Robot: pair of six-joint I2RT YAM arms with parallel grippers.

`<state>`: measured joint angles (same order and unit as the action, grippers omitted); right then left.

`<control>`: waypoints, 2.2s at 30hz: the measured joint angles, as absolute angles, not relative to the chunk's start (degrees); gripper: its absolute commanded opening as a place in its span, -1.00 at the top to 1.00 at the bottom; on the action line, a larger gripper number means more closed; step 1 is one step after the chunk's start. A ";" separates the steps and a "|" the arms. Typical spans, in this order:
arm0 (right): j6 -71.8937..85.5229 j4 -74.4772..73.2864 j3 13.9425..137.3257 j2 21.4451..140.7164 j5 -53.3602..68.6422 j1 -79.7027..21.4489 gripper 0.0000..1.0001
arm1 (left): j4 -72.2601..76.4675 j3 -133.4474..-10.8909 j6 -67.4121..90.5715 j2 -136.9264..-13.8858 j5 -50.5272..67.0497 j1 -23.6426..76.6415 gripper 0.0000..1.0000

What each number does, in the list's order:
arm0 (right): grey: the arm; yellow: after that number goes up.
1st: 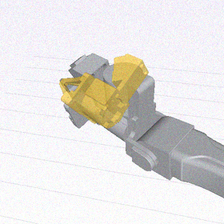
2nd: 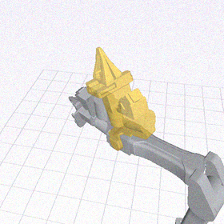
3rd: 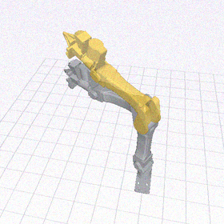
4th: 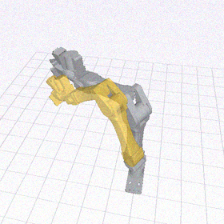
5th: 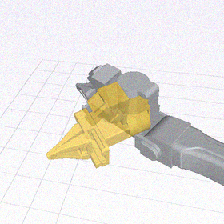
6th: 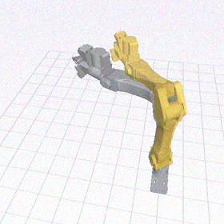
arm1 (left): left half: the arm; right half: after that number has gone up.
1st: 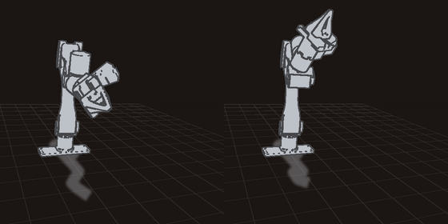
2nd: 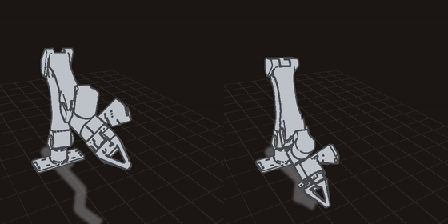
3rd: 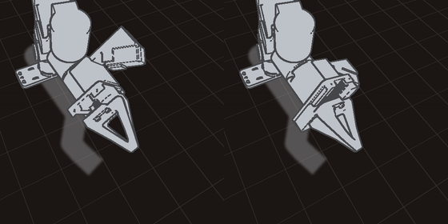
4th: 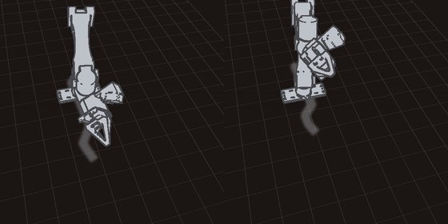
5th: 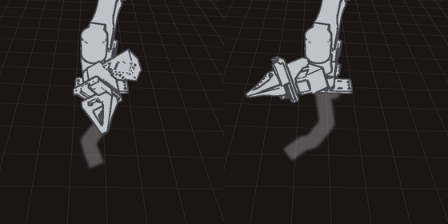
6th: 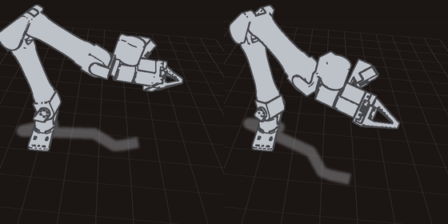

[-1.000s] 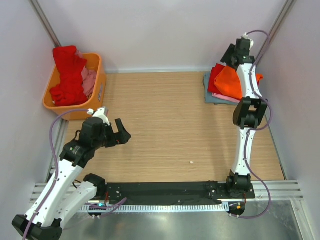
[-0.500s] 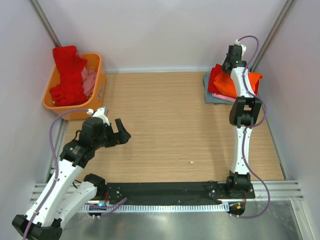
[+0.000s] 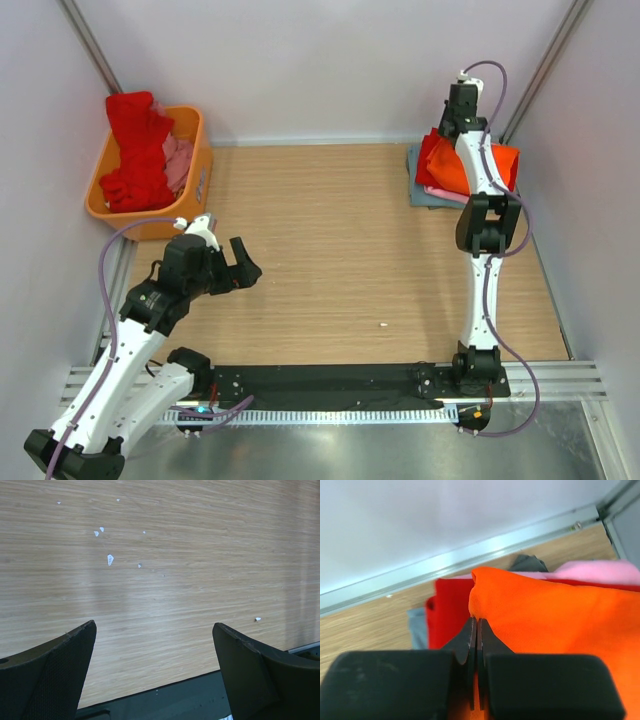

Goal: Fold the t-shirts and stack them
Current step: Neatly place the folded tshirt to the corner

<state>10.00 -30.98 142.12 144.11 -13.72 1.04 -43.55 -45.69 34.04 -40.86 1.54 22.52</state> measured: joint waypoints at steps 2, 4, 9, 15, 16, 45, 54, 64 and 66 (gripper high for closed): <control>8.56 -30.17 141.88 142.71 -13.89 -0.01 0.98 | -43.55 -45.69 34.04 -40.86 1.54 22.41 -0.99; 7.40 -29.26 141.86 141.53 -13.89 -1.10 0.97 | -43.55 -45.69 34.04 -40.86 1.54 22.31 -0.99; 5.43 -27.49 141.84 140.99 -13.93 -2.70 -0.42 | -43.55 -45.69 34.04 -40.84 1.54 22.11 -0.99; 4.56 -27.46 141.43 141.14 -18.02 -2.20 -0.76 | -43.55 -45.69 34.04 -40.84 1.54 22.11 -0.99; 4.86 -27.35 141.12 141.14 -18.96 -1.96 -0.76 | -43.55 -45.69 34.04 -40.84 1.54 22.11 -0.99; 30.50 -21.10 128.16 137.80 18.68 23.51 -0.32 | -43.55 -45.69 34.04 -40.49 1.52 22.11 -0.99; 31.35 -21.26 128.09 141.73 19.51 23.73 -0.26 | -43.55 -45.69 34.04 -41.15 1.54 21.78 -0.99; 32.16 -18.33 126.82 141.73 21.30 23.55 0.23 | -43.55 -45.69 34.04 -41.25 1.54 21.61 -0.99; 32.47 -17.82 126.74 141.73 22.22 23.29 0.39 | -43.53 -45.69 34.04 -41.25 1.54 21.61 -0.99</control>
<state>32.47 -17.82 126.74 141.73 22.22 23.29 -43.53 -45.69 34.04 -41.25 1.54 21.61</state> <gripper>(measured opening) 0.380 0.996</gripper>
